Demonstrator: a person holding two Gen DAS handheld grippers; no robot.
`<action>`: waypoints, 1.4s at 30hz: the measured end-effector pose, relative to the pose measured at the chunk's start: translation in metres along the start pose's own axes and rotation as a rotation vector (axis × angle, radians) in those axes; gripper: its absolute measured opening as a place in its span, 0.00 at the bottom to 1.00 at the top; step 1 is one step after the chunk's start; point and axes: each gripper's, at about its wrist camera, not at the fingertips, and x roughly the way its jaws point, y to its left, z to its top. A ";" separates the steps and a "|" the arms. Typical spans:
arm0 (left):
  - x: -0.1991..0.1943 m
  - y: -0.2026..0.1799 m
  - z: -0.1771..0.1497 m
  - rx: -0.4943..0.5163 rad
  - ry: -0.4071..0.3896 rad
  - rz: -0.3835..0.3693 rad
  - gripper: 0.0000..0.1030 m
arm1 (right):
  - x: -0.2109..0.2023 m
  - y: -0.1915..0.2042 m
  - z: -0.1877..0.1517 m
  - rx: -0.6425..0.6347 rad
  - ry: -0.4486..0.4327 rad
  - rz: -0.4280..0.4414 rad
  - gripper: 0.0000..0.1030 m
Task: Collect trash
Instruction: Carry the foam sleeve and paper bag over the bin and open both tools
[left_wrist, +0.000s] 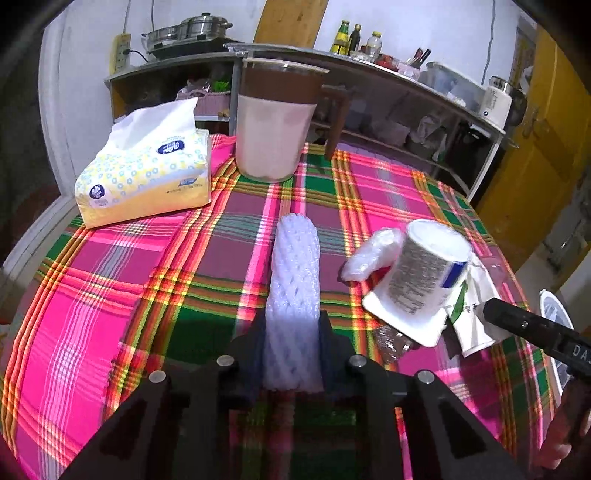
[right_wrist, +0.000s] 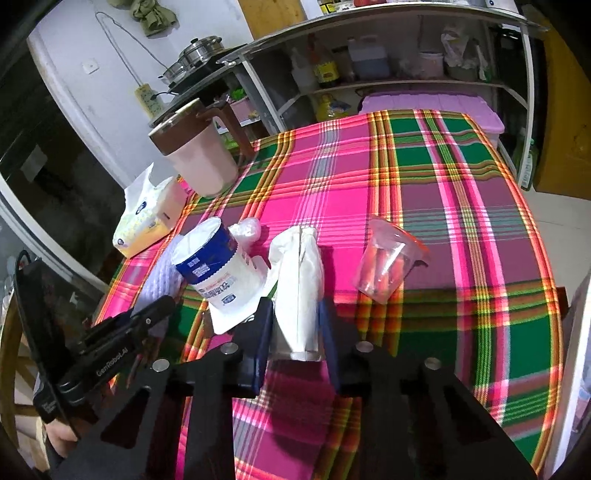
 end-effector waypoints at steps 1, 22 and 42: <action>-0.003 -0.001 -0.001 0.000 -0.004 -0.005 0.24 | -0.003 0.000 -0.001 -0.004 -0.004 0.000 0.25; -0.094 -0.056 -0.043 0.060 -0.093 -0.096 0.24 | -0.090 -0.012 -0.045 -0.017 -0.093 0.000 0.23; -0.119 -0.149 -0.069 0.191 -0.076 -0.247 0.24 | -0.168 -0.068 -0.085 0.086 -0.187 -0.076 0.23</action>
